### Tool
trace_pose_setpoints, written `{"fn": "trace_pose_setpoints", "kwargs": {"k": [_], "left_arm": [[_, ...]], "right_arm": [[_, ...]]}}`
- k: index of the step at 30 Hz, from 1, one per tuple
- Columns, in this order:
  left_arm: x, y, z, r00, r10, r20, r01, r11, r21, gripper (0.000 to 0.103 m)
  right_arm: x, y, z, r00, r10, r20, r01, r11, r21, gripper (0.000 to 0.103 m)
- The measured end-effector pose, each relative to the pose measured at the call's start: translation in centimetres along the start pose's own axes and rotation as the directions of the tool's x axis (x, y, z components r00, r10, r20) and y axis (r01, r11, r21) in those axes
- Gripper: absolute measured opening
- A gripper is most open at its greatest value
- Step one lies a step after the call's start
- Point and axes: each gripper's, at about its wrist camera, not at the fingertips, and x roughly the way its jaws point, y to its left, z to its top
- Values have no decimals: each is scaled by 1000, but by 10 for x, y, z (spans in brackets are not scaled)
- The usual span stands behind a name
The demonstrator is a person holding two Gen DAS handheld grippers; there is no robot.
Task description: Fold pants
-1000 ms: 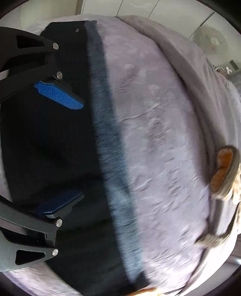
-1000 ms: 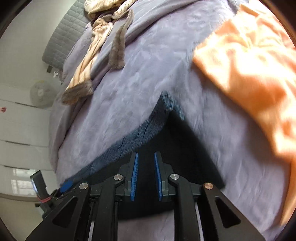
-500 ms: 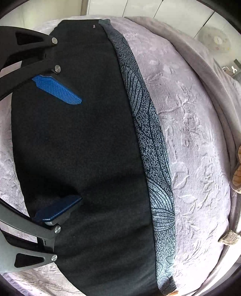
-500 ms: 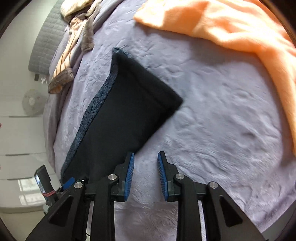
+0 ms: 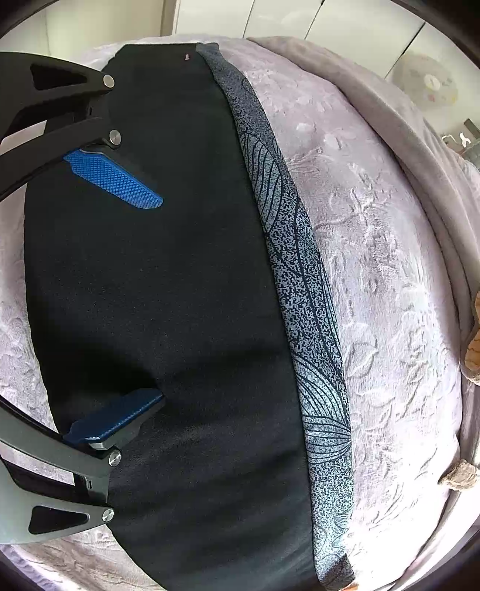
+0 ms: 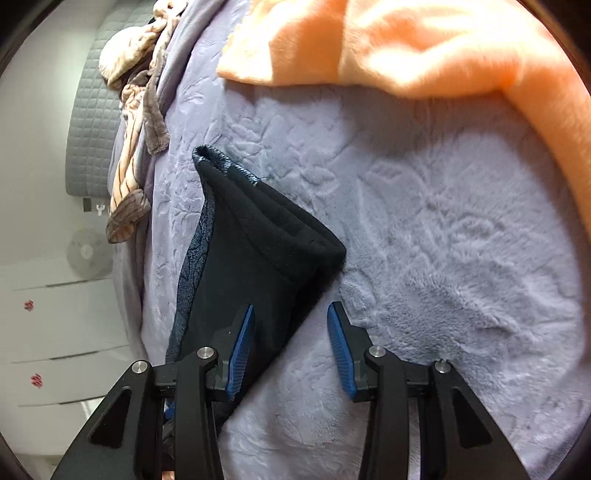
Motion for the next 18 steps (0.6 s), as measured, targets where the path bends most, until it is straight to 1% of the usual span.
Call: {"fn": "trace_pose_setpoints", "kwargs": {"k": [5, 9, 11, 16, 17, 18], "left_arm": [[-2, 2, 0, 1000, -1, -1, 1, 1000, 4, 99], [-2, -1, 0, 1000, 4, 1, -4, 1000, 8, 99], [-3, -2, 0, 1000, 4, 1, -4, 1000, 7, 99], [-3, -5, 0, 1000, 5, 3, -5, 1000, 5, 99], [-3, -5, 0, 1000, 5, 3, -5, 1000, 5, 99], [-3, -5, 0, 1000, 5, 2, -5, 1000, 4, 99]], "right_arm": [[4, -6, 1, 998, 66, 12, -66, 998, 11, 45], [8, -2, 4, 998, 67, 16, -67, 998, 0, 45], [9, 4, 5, 996, 82, 23, -82, 997, -6, 47], [6, 21, 5, 979, 201, 23, -198, 978, -70, 47], [7, 21, 5, 980, 200, 18, -199, 977, -74, 47], [10, 18, 5, 983, 184, 6, -183, 980, -74, 47]]}}
